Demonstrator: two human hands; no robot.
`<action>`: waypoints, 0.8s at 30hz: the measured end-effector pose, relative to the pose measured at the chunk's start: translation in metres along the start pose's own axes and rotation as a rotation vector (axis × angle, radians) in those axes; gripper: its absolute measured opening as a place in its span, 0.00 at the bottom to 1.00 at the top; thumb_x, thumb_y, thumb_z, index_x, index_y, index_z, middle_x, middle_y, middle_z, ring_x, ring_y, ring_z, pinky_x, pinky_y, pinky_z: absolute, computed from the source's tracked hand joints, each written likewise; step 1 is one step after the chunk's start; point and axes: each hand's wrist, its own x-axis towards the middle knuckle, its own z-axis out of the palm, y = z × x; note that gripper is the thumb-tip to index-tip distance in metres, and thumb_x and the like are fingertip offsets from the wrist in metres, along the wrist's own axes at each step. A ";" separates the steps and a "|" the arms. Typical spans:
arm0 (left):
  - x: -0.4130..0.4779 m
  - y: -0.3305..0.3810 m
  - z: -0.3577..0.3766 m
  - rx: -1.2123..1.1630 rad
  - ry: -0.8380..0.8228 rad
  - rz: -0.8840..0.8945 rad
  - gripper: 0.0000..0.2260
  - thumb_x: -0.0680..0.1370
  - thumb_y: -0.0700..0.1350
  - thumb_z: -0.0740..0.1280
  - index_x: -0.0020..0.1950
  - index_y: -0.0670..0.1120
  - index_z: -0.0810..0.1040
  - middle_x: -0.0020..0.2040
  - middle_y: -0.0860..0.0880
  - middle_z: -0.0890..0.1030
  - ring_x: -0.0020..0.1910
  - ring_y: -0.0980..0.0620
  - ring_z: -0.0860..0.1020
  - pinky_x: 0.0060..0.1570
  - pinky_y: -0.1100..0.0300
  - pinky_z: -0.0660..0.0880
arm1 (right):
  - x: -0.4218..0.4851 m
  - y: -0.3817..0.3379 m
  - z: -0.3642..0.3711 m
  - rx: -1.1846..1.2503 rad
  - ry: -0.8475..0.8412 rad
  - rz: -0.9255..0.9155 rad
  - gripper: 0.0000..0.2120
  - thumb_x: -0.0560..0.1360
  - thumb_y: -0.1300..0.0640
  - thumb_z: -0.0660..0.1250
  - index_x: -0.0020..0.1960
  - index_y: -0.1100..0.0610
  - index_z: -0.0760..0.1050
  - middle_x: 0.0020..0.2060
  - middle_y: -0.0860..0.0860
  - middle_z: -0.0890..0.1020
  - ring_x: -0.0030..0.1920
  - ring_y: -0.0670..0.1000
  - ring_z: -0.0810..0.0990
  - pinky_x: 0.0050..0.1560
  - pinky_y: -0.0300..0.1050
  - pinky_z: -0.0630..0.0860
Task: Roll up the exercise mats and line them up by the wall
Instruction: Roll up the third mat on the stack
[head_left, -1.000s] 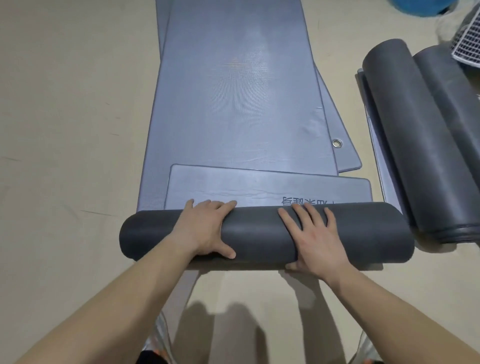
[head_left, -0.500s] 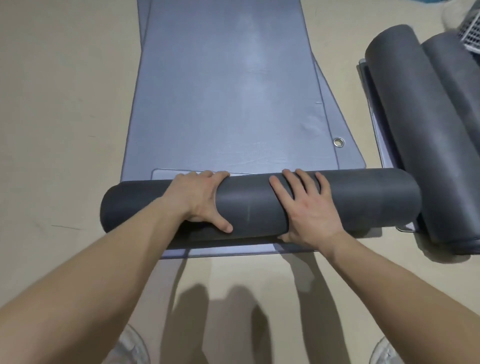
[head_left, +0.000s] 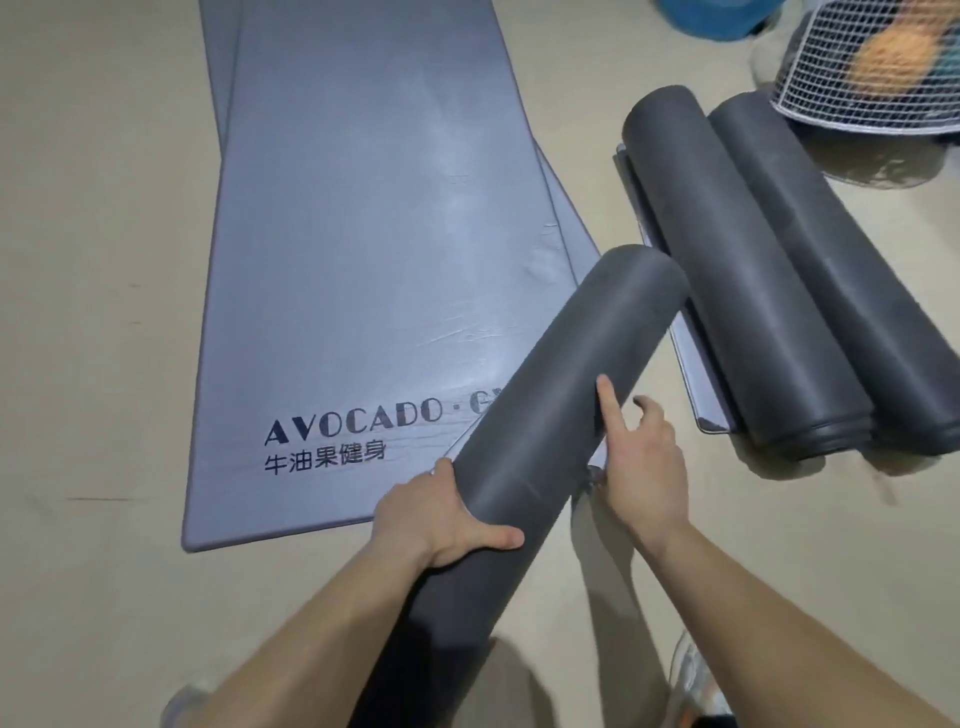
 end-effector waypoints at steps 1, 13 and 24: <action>-0.006 0.011 0.013 -0.049 -0.013 -0.002 0.49 0.55 0.80 0.69 0.66 0.51 0.69 0.60 0.52 0.80 0.59 0.45 0.79 0.55 0.51 0.76 | -0.013 0.003 0.001 0.193 -0.055 0.098 0.47 0.76 0.59 0.69 0.83 0.39 0.44 0.65 0.55 0.74 0.57 0.60 0.78 0.55 0.55 0.76; 0.021 0.116 0.066 -0.745 -0.053 0.185 0.37 0.63 0.67 0.76 0.69 0.59 0.72 0.60 0.62 0.83 0.58 0.60 0.82 0.61 0.57 0.78 | 0.059 0.053 -0.047 0.841 -0.159 0.242 0.54 0.69 0.45 0.78 0.84 0.45 0.48 0.69 0.40 0.73 0.68 0.46 0.75 0.67 0.44 0.70; 0.156 0.243 0.029 -0.853 0.201 0.220 0.56 0.63 0.71 0.76 0.83 0.57 0.52 0.76 0.53 0.73 0.73 0.48 0.73 0.70 0.50 0.72 | 0.112 0.114 -0.062 0.407 0.069 0.189 0.26 0.84 0.42 0.56 0.81 0.43 0.60 0.80 0.48 0.63 0.75 0.56 0.69 0.70 0.54 0.67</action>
